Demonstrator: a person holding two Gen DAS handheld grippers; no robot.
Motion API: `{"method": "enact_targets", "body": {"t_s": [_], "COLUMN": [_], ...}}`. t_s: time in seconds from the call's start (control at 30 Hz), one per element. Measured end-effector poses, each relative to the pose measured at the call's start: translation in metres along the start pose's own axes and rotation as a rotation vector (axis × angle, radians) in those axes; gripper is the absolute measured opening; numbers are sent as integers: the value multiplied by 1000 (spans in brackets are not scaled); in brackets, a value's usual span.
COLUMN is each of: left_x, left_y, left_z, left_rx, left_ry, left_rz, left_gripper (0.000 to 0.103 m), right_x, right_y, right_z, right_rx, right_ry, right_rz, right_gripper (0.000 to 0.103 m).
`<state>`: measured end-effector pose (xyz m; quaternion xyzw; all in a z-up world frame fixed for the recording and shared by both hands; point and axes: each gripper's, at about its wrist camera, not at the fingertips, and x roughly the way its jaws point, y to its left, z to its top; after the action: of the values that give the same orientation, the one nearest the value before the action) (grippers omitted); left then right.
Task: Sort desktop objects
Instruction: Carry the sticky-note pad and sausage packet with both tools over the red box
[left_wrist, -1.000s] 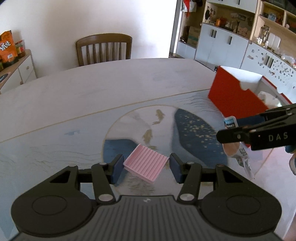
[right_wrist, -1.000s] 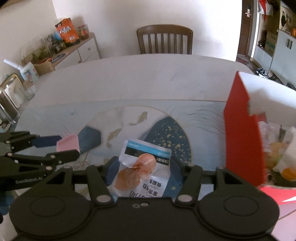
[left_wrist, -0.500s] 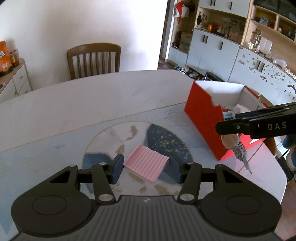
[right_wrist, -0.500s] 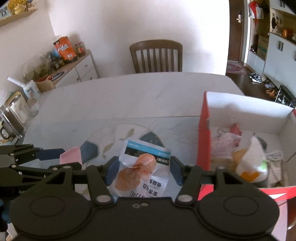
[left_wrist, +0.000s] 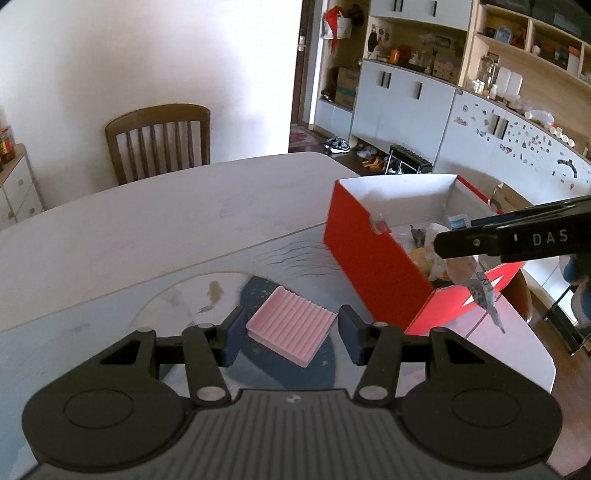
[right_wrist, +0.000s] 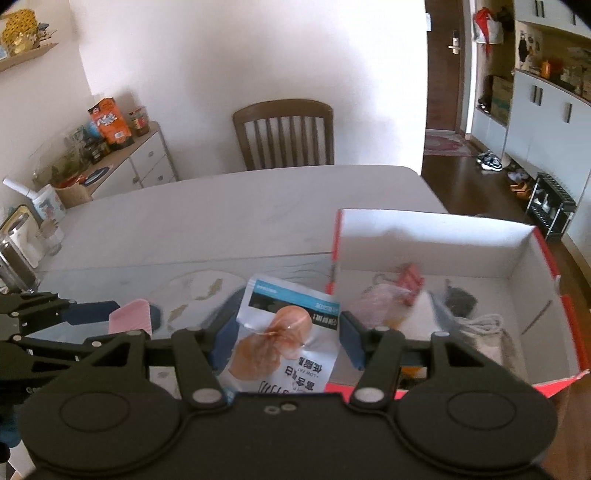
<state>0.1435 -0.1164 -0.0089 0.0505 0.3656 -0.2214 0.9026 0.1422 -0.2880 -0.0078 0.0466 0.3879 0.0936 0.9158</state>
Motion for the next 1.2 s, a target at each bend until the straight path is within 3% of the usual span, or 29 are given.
{"method": "enact_targets", "body": {"t_s": [0.57,1.2], "left_x": [32,63], "left_y": [-80,-132], "left_z": [43,75], "left_rx": [80,176], "left_ry": [-15,-21], "left_rz": [-81,-128], "left_gripper": [53,53], "right_x": [-26,-31], "right_y": [-96,-151], "right_z": [-5,-3], "right_rx": [88,113], "right_ry": [-36,-54], "right_rz": [-90,-168], "right_gripper": [59,59]}}
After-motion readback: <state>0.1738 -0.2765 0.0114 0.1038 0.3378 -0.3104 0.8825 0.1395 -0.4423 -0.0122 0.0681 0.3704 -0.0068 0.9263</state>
